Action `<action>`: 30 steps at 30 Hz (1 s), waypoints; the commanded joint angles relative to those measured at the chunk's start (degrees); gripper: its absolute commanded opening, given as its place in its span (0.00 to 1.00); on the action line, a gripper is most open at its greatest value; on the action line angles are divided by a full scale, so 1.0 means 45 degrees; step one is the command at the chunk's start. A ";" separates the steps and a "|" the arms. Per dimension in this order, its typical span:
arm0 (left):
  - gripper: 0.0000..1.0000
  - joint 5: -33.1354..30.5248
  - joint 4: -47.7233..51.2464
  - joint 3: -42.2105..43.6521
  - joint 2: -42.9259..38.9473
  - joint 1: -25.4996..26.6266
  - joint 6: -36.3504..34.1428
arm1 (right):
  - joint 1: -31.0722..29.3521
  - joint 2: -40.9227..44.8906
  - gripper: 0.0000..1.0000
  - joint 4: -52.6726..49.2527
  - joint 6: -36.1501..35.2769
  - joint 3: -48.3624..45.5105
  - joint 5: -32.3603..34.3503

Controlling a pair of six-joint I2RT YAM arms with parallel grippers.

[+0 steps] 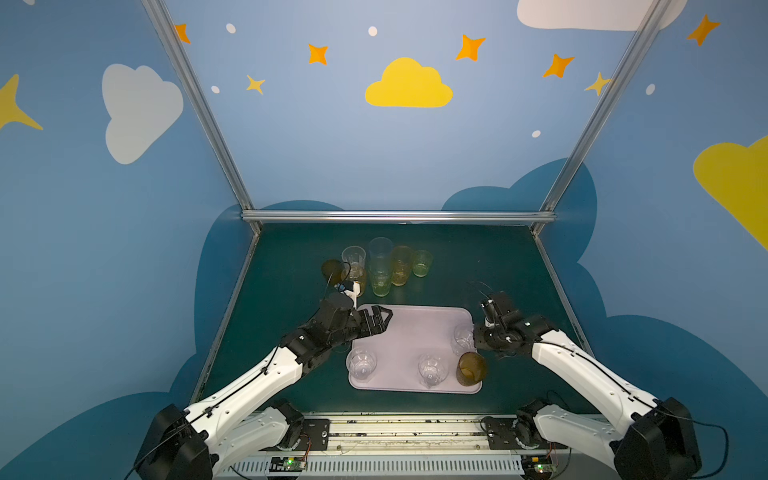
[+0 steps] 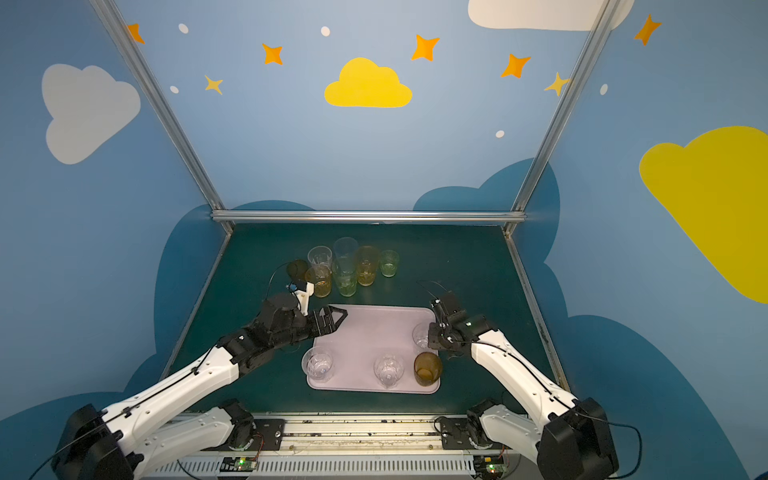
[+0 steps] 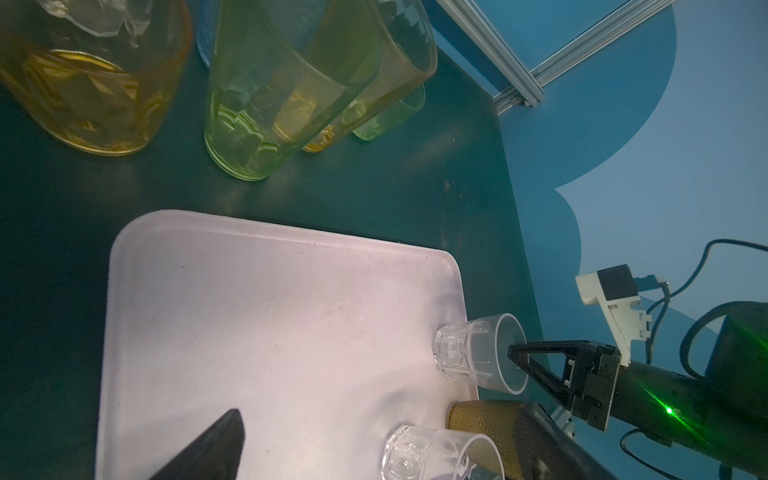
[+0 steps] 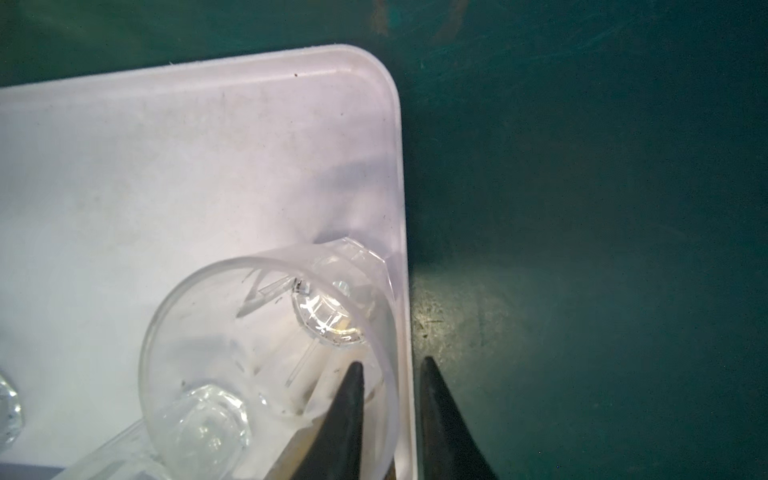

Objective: Place the glasses into the tray
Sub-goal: 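Reach the left gripper to the amber dimpled cup while the right gripper hovers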

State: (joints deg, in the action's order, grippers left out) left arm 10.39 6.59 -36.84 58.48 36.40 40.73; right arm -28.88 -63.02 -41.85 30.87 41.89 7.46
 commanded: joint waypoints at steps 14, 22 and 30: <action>1.00 -0.1585 0.0534 -0.0654 -0.0092 -0.0278 -0.0736 | -0.0061 0.0200 0.78 0.1018 0.0533 0.0642 -0.0395; 1.00 -0.2417 0.2816 -0.2897 0.1398 -0.1420 -0.1093 | 0.0026 0.0118 0.86 0.1603 0.0299 0.1211 -0.0614; 1.00 -0.3304 0.4410 -0.4841 0.2777 -0.3401 -0.1320 | 0.0155 0.0376 0.86 0.3444 -0.0207 0.1103 -0.2702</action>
State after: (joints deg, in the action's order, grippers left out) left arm -1.69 22.26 -56.42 70.35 23.38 36.40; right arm -28.45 -62.39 -31.03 31.03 45.95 0.54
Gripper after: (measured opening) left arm 0.996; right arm 0.854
